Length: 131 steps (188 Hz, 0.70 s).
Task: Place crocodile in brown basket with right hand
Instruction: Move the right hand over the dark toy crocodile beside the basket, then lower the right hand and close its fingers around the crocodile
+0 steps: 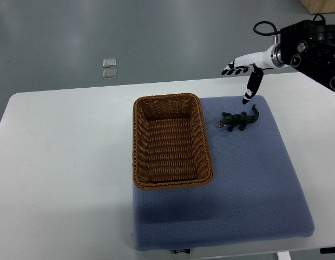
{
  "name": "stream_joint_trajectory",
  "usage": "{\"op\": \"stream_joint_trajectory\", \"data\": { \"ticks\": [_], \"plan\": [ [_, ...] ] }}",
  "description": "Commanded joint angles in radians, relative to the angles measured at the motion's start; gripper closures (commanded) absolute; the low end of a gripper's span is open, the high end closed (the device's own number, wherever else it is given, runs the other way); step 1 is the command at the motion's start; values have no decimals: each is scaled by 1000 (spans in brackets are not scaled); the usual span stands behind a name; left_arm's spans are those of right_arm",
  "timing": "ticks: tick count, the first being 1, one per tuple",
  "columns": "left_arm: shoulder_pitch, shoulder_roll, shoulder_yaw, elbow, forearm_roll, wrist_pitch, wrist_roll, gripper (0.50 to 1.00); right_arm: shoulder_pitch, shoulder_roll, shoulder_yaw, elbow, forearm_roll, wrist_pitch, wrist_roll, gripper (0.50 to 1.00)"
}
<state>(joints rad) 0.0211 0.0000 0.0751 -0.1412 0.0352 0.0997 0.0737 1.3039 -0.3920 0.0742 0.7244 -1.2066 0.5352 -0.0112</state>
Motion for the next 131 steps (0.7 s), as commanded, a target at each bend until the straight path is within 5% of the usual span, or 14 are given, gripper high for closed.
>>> {"op": "stream_joint_trajectory", "data": {
  "ticks": [1,131],
  "plan": [
    [3,0,0,0,0,0,0,500,-28,5,1,18,9,-9,2,534],
    [8,0,-2,0,0,2,0,500,-161,33,1,0,-10,-116,-3,556]
  ]
}}
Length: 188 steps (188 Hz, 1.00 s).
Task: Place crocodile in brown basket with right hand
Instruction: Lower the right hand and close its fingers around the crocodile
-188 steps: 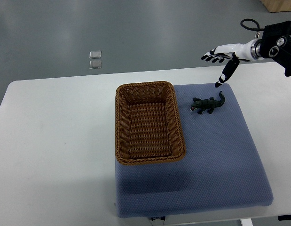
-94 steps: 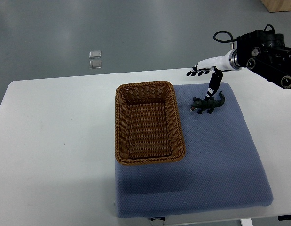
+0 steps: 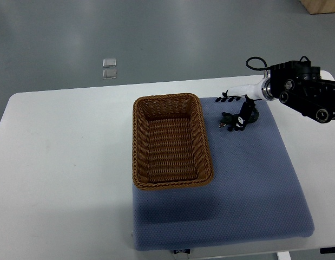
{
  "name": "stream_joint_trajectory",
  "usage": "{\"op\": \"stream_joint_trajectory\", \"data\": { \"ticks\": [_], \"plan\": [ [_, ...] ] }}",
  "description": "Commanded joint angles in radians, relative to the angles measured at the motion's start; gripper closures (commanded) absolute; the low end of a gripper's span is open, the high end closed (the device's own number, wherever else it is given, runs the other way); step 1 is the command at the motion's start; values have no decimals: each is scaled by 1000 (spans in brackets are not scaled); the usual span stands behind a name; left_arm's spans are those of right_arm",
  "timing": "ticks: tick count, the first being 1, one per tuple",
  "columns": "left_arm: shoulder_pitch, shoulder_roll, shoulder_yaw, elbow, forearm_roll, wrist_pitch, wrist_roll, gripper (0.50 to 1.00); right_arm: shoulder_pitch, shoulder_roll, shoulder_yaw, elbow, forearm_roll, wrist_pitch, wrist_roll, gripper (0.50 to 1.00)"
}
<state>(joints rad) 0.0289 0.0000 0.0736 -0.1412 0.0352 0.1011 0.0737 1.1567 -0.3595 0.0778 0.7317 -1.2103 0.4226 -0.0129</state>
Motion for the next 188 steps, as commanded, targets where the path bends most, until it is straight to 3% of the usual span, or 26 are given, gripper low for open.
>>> {"op": "stream_joint_trajectory", "data": {
  "ticks": [1,33,72,81,104,117,154,188],
  "plan": [
    [0,0,0,2,0,0,0,500,-15,1,-3,-8,-6,-5,-1,556],
    [0,0,0,0,0,0,0,500,-40,19,-13,-41,-14,-42,-1,597],
    [5,0,-1,2,0,0,0,500,-63,24,-15,-69,-37,-85,-1,691],
    [5,0,-1,2,0,0,0,500,-63,24,-15,-71,-40,-88,-1,732],
    [6,0,-1,2,0,0,0,500,-68,24,-15,-74,-60,-88,-1,907],
    [6,0,-1,2,0,0,0,500,-68,24,-15,-80,-72,-99,1,946],
    [6,0,-1,2,0,0,0,500,-66,22,-15,-87,-72,-114,1,1000],
    [6,0,-1,3,0,0,0,500,-52,14,-9,-78,-71,-105,1,1000]
  ]
}}
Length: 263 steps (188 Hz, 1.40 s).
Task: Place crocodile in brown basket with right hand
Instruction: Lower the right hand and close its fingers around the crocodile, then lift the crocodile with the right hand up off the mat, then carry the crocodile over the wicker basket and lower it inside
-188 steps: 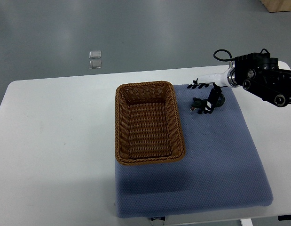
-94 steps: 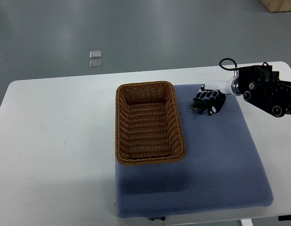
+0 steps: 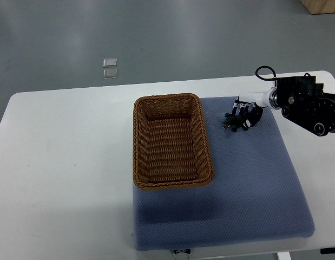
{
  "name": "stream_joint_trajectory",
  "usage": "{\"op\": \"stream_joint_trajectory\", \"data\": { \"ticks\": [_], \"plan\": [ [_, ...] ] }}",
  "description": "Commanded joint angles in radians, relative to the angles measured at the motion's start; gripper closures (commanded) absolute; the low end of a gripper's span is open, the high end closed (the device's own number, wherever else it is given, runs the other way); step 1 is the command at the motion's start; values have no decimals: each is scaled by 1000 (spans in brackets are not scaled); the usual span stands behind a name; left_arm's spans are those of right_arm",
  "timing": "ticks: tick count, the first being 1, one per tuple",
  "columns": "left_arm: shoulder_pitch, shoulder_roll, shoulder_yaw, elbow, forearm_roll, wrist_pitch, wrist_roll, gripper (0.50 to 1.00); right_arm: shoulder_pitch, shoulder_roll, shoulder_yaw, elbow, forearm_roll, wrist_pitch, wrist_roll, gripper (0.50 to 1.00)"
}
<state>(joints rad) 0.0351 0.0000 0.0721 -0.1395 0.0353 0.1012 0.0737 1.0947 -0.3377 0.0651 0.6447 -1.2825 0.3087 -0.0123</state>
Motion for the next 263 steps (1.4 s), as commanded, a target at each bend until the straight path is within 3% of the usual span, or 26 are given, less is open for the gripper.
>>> {"op": "stream_joint_trajectory", "data": {
  "ticks": [1,61,134,165,205,263],
  "plan": [
    [0,0,0,1,0,0,0,500,10,-11,4,12,2,10,0,1000],
    [0,0,0,1,0,0,0,500,140,-96,5,78,17,70,0,1000],
    [0,0,0,0,0,0,0,500,326,-302,7,277,25,162,-3,1000],
    [0,0,2,0,0,0,0,500,347,-313,7,308,26,168,-11,1000],
    [0,0,2,0,0,0,0,500,361,-215,10,309,97,153,-25,1000],
    [-1,0,2,0,0,0,1,500,350,100,-27,251,201,81,-55,1000]
  ]
}}
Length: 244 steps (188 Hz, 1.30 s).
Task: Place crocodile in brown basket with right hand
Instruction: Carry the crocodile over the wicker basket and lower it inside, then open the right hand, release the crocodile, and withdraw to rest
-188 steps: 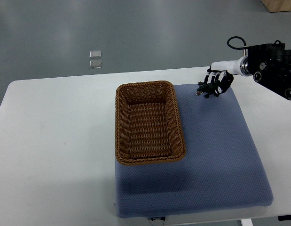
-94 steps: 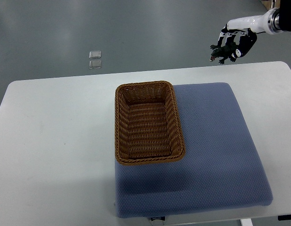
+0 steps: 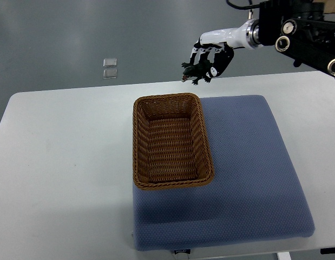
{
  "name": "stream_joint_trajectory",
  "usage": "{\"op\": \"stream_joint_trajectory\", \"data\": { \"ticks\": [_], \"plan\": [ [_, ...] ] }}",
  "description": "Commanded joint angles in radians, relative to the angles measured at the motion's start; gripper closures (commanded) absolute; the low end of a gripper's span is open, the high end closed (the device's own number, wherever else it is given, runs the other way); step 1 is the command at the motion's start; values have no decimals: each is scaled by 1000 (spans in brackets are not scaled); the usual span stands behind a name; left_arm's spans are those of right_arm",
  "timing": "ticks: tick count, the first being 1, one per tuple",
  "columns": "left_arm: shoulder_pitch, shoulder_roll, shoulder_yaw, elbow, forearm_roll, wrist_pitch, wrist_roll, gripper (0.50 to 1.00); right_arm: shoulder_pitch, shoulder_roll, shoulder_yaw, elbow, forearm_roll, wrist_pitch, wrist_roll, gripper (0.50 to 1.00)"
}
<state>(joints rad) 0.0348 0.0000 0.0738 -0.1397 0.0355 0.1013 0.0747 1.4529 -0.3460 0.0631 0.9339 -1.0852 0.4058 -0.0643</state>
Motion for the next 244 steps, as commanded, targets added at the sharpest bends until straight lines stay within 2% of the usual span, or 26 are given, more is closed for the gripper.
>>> {"op": "stream_joint_trajectory", "data": {
  "ticks": [1,33,64,113,163,187,190,192,199,207,223,244],
  "plan": [
    [-1,0,0,0,0,0,0,500,-8,108,-25,-38,4,-16,-3,1000],
    [0,0,0,0,0,0,0,500,-48,245,-104,-124,-4,-47,-2,1000],
    [0,0,0,0,0,0,0,500,-123,309,-120,-162,-30,-67,-2,1000],
    [0,0,-2,0,0,0,0,500,-157,346,-120,-204,-42,-84,-2,1000],
    [8,0,-2,0,0,0,0,500,-180,346,-124,-224,-102,-78,0,959],
    [10,0,-2,2,0,0,0,500,-186,344,-124,-224,-105,-70,0,828],
    [10,0,-2,2,0,0,0,500,-186,344,-124,-224,-105,-68,0,797],
    [10,0,-2,2,0,0,0,500,-186,344,-124,-224,-105,-68,0,797],
    [10,0,-2,2,0,0,0,500,-186,344,-124,-224,-105,-65,0,703],
    [10,0,-2,2,0,0,0,500,-186,343,-124,-224,-105,-61,0,640],
    [10,0,-2,2,-2,0,0,500,-186,341,-121,-224,-101,-56,0,591],
    [10,0,-2,2,-2,0,0,500,-183,329,-112,-224,-96,-53,0,572]
  ]
}}
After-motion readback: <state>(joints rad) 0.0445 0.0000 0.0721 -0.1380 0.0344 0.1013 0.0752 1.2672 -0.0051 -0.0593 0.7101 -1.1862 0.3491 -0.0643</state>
